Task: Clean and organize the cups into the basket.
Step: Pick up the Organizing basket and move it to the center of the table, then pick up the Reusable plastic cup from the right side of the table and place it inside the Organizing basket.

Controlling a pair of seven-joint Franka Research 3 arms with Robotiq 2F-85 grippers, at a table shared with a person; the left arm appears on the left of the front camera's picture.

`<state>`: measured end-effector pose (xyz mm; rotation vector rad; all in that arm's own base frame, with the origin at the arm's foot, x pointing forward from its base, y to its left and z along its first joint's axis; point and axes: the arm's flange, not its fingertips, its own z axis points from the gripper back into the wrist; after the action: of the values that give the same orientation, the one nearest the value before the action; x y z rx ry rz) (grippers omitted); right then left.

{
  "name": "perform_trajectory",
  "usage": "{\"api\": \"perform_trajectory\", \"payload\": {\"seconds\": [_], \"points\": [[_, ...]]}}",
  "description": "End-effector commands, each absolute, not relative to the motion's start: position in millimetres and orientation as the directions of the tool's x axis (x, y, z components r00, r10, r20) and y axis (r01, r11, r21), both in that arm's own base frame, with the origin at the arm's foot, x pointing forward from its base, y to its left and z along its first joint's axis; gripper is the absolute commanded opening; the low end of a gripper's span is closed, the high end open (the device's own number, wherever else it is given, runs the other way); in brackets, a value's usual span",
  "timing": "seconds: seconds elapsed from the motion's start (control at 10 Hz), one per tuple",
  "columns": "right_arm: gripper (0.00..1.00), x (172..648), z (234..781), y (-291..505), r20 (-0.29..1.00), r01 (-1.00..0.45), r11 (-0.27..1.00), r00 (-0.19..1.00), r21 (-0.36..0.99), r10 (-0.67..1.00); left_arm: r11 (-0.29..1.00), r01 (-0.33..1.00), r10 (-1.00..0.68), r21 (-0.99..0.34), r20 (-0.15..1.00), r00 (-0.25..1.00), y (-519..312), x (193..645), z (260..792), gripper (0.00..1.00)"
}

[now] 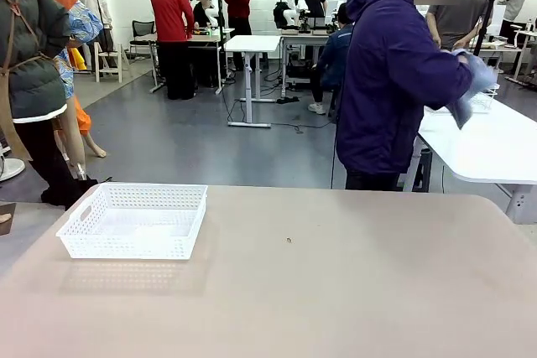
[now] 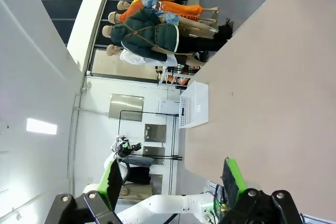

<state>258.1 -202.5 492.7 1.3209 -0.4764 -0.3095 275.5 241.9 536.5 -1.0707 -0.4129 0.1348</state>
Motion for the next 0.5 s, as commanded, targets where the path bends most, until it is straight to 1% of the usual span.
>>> {"api": "perform_trajectory", "payload": {"seconds": [0.0,0.4], "points": [[1.0,257.0,490.8,-205.2,0.155,-0.06,0.206,0.864,0.977,-0.479,0.466,0.099,0.306,-0.879,0.265,0.915,242.9,274.2,536.5,1.0],[1.0,257.0,490.8,-205.2,0.155,-0.06,0.206,0.864,0.977,-0.479,0.466,0.099,0.306,-0.879,0.265,0.915,242.9,274.2,536.5,1.0]]}}
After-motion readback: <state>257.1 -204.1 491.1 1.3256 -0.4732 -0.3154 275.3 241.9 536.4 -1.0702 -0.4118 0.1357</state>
